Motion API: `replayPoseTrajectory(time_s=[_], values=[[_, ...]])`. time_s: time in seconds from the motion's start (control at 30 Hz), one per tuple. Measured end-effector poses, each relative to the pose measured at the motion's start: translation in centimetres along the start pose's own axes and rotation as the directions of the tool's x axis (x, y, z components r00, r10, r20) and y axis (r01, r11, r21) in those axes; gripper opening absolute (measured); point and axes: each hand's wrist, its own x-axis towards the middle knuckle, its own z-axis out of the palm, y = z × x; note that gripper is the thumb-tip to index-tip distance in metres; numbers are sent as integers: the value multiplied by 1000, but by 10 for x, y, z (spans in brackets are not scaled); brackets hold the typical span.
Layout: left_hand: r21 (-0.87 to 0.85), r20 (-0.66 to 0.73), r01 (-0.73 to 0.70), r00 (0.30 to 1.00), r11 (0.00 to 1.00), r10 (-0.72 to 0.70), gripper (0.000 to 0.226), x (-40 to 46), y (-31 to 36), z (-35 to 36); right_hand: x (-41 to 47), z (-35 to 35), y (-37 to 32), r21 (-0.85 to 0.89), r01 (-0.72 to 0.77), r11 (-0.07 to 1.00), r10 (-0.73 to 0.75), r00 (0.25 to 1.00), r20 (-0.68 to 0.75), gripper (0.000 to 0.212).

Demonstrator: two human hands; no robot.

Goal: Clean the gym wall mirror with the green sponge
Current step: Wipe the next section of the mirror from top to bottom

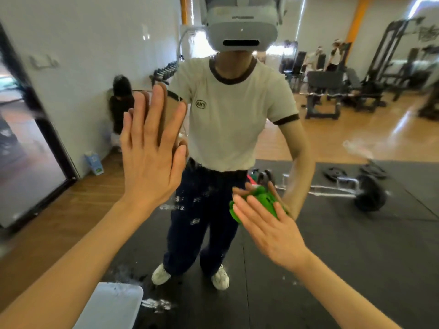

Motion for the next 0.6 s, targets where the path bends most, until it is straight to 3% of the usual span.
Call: replayPoseTrajectory(time_s=[0.07,0.17,0.23,0.3,0.37,0.47,0.53,0.6], values=[[6,-7,-6,1000,1000,6,55,0,0,1,49,-15,26,67,-123,990,131,982,-137,57],[6,8,1,1000,1000,-1,56,-1,-1,0,133,-36,61,259,-433,863,501,797,-337,52],[11,19,6,1000,1000,-6,55,-1,-1,0,152,-37,56,302,-515,802,596,718,-359,54],[9,27,-2,1000,1000,2,55,-2,-2,-1,125,-25,23,213,-450,867,496,821,-283,66],[-2,31,-16,999,1000,16,57,-2,-3,-1,65,-5,-18,103,-217,971,230,964,-135,76],[15,46,-40,998,999,39,57,-1,-5,0,8,8,-39,9,6,1000,-6,1000,28,75],[28,44,-48,998,998,47,55,-2,-5,2,31,1,-25,-6,6,1000,-6,1000,-20,68],[28,50,-38,998,999,37,56,-3,-4,1,92,-13,0,91,-174,981,188,964,-185,66]])
